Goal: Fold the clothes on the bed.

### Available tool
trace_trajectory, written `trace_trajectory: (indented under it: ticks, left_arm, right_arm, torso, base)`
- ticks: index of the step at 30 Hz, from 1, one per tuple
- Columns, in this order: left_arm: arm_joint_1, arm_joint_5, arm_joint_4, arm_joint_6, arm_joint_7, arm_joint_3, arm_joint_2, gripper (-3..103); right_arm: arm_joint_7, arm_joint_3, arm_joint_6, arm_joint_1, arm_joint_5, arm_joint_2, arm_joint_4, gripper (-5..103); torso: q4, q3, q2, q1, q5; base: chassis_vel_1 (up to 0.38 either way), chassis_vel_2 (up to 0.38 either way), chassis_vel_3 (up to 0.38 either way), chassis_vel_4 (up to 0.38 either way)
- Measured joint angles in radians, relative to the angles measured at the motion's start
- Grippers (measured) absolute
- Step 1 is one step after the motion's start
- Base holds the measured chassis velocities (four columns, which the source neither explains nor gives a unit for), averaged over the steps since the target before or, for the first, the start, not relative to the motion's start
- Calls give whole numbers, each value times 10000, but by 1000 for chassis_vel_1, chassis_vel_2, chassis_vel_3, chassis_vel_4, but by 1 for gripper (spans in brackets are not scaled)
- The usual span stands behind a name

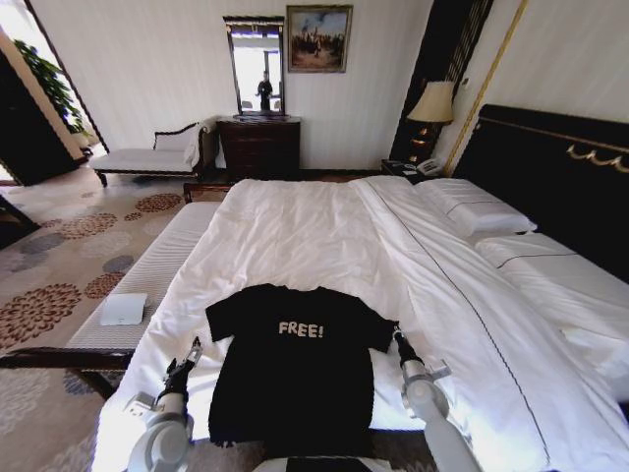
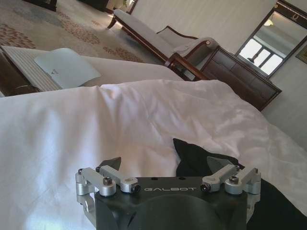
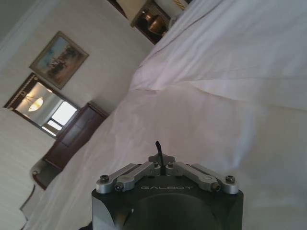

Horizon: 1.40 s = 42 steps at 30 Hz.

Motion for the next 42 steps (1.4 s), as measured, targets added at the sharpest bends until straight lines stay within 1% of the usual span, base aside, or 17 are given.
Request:
trace_trajectory:
  ticks: [4,7,8,11,13,17,27,34,35,37,38,39,40,41,42]
  left_arm:
    - [14,41,3,-24,1,1,-22,100]
    - [35,118,5,-28,1,0,-56,100]
    - [35,118,5,-28,1,0,-56,100]
    - [76,208,43,-43,1,-19,-108,100]
    - [86,219,54,-50,1,-39,-117,100]
    - [149,235,93,-83,4,-198,-133,100]
    - [147,281,230,-130,15,-344,-147,100]
    - [18,435,300,-127,12,-214,-188,100]
    - [3,457,311,-124,11,-186,-190,100]
    - [-71,560,393,-117,3,-63,-191,100]
    - [-117,607,444,-116,-1,-11,-191,100]
    - [-147,633,477,-115,-3,17,-193,100]
    - [-147,633,477,-115,-3,17,-193,100]
    - [-179,655,509,-115,-6,42,-196,100]
    - [-235,679,562,-112,-6,90,-201,100]
  right_arm:
    - [-50,-366,78,-73,-78,-37,590,0]
    - [-187,-1036,209,-47,-396,-101,906,0]
    - [-187,-1036,209,-47,-396,-101,906,0]
    - [-484,-1862,375,80,-888,-116,888,0]
    - [-572,-2041,414,117,-984,-106,815,0]
    - [-888,-2797,545,350,-1358,12,292,0]
    - [-946,-3554,653,698,-1585,237,-477,0]
    - [-924,-3678,715,708,-1764,328,-599,0]
    - [-923,-3677,737,693,-1803,337,-595,-3]
    - [-956,-3611,843,548,-1974,356,-372,7]
    - [-975,-3521,870,425,-1981,351,-101,7]
    - [-978,-3431,879,305,-1941,336,194,12]
    - [-978,-3431,879,305,-1941,336,194,12]
    - [-970,-3345,879,192,-1853,318,502,17]
    - [-840,-3178,868,-73,-1581,256,1251,22]
  torso:
    - [1,0,0,0,0]
    - [1,0,0,0,0]
    - [1,0,0,0,0]
    - [1,0,0,0,0]
    - [1,0,0,0,0]
    - [1,0,0,0,1]
    - [1,0,0,0,1]
    - [1,0,0,1,2]
    - [1,0,-1,0,1]
    - [1,1,-1,1,4]
    - [2,0,0,0,3]
    - [1,0,-1,0,3]
    - [1,0,-1,0,3]
    - [1,0,-1,0,3]
    - [1,0,0,0,1]
  base:
    - [0,0,0,0]
    - [0,0,0,0]
    - [0,0,0,0]
    - [0,0,0,0]
    - [0,0,0,0]
    - [0,0,0,0]
    - [0,0,0,0]
    - [0,0,0,0]
    - [0,0,0,0]
    - [0,0,0,0]
    - [0,0,0,0]
    - [0,0,0,0]
    - [0,0,0,0]
    - [0,0,0,0]
    - [0,0,0,0]
